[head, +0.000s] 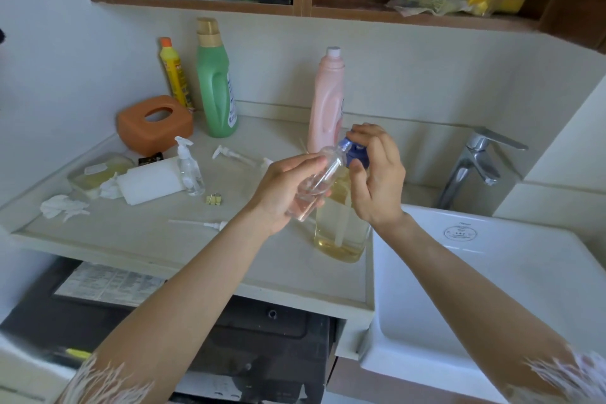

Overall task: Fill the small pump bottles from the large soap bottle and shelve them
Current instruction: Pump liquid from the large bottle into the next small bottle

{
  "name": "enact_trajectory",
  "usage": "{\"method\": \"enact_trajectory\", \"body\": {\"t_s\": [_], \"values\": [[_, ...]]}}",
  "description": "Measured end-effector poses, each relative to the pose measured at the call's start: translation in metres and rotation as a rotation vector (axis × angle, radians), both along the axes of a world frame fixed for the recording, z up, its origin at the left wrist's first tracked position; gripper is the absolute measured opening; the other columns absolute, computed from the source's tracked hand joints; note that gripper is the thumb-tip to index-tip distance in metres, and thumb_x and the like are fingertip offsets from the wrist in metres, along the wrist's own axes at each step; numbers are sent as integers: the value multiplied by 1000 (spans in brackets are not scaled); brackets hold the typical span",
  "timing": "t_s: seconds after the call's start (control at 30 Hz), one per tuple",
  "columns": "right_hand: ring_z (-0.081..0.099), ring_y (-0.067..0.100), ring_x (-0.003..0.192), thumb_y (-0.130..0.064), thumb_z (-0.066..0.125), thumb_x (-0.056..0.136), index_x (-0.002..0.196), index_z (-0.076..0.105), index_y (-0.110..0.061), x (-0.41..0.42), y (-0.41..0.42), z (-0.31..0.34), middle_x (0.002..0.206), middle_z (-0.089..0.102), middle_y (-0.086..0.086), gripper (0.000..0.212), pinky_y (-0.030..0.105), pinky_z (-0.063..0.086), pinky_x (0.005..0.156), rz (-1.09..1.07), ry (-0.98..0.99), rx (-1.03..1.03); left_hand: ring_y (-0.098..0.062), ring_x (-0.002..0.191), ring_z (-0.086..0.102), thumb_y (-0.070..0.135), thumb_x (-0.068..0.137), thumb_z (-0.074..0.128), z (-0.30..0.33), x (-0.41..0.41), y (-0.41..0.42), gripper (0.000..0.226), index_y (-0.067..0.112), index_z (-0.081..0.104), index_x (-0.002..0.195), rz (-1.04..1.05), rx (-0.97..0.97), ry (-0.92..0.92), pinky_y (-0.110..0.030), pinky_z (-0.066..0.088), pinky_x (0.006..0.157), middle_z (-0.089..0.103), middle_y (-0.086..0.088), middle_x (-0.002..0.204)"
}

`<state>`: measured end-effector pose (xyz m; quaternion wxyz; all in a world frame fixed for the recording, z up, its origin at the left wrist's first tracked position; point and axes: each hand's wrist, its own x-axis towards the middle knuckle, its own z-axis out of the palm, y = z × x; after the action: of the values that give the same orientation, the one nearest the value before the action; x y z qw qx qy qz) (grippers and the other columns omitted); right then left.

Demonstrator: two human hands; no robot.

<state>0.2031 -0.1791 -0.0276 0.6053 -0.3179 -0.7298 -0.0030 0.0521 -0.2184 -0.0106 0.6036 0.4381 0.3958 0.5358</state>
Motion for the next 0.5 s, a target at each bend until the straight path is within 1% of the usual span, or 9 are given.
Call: {"method": "enact_trajectory", "body": {"t_s": [0.07,0.13,0.23,0.3,0.37,0.4,0.43,0.5], "values": [[55,28,109,-6,40,80,98,63,6,-1,3,-5,105,63,16,32,49,50,86,-8,40,-1,-20,57,64,31,68,74,0,1,0,20,18,77,83,-2,-40,-11,-24,48,48,67,-9,77],[56,28,107,-2,40,77,97,63,6,-2,5,-6,104,63,16,32,51,51,81,-2,55,-2,-19,56,64,32,67,73,1,2,1,24,14,74,82,-5,-102,-26,-23,47,46,66,-9,76],[56,29,107,-2,41,78,98,62,6,-3,-1,-4,107,62,15,31,51,51,79,10,35,-50,-19,57,63,27,82,67,2,1,1,17,12,69,88,-48,-155,-16,-23,48,47,66,-6,74],[55,29,107,-7,40,80,101,62,5,0,-5,2,109,62,14,32,47,50,85,10,-3,-66,-18,59,64,24,87,64,3,-1,0,11,15,70,86,-66,-155,-13,-22,49,49,66,-5,75],[56,26,109,-13,38,84,102,63,2,5,-6,11,111,63,12,34,35,46,93,1,-38,-59,-18,61,65,20,85,65,6,-2,-1,6,19,71,83,-70,-138,-32,-23,50,50,65,-5,78],[56,24,109,-16,37,87,102,65,0,8,-5,16,111,64,10,35,29,44,94,1,-49,-57,-18,61,64,19,83,66,7,-2,-1,4,19,70,84,-71,-123,-40,-24,50,51,65,-6,79],[57,24,108,-18,36,89,102,66,-2,10,-5,21,111,64,9,37,26,42,94,7,-56,-58,-18,62,65,19,81,67,8,-2,-2,5,18,69,86,-72,-107,-44,-24,50,51,66,-7,80],[57,25,110,-21,35,92,104,67,-2,13,-4,24,112,64,9,39,26,42,95,7,-80,-52,-17,62,66,25,76,70,9,-1,-3,15,18,70,90,-86,-98,-59,-24,51,52,68,-8,85]]}}
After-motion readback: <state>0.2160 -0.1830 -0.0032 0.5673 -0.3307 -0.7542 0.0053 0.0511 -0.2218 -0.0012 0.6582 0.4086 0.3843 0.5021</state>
